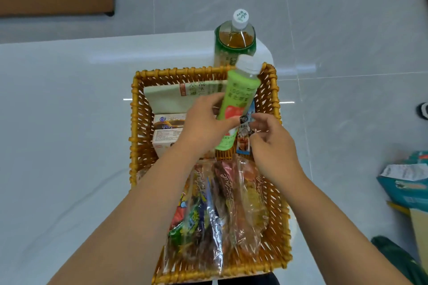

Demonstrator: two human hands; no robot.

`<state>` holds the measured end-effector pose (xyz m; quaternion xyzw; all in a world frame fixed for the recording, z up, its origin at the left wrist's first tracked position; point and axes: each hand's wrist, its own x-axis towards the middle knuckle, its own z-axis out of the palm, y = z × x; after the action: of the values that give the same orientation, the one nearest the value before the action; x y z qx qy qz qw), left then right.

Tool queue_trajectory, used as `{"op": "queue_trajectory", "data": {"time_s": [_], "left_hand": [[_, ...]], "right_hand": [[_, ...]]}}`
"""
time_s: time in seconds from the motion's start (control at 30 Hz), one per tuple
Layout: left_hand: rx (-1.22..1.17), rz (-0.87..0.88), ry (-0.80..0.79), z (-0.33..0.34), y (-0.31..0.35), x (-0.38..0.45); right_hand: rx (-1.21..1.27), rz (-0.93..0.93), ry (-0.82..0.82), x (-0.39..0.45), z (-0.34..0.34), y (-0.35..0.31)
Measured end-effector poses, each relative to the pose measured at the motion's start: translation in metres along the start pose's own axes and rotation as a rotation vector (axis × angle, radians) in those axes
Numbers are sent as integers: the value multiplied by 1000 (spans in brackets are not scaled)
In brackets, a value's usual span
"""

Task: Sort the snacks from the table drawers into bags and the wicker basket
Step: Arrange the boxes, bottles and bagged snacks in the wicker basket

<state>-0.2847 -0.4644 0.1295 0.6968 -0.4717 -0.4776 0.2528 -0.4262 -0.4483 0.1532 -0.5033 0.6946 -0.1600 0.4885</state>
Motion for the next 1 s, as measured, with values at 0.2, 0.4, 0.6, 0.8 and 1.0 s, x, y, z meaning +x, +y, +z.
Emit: {"op": "queue_trajectory", "data": {"time_s": [0.2,0.4,0.6,0.8,1.0], "left_hand": [[355,32,-207,36,-5,37],[615,11,-270,54,-27,43],[587,-32,-313,39,-14,45],[-58,-246,17,-28,-10,-12],[-434,-438,360,-42,-33,-118]], "right_hand": [[-25,99,-101,11,5,11],[49,154,-143,14,21,31],[126,166,-136,14,22,37],[-92,-57,-103,-6,4,30],[-278,-377,-277,-29,6,22]]}}
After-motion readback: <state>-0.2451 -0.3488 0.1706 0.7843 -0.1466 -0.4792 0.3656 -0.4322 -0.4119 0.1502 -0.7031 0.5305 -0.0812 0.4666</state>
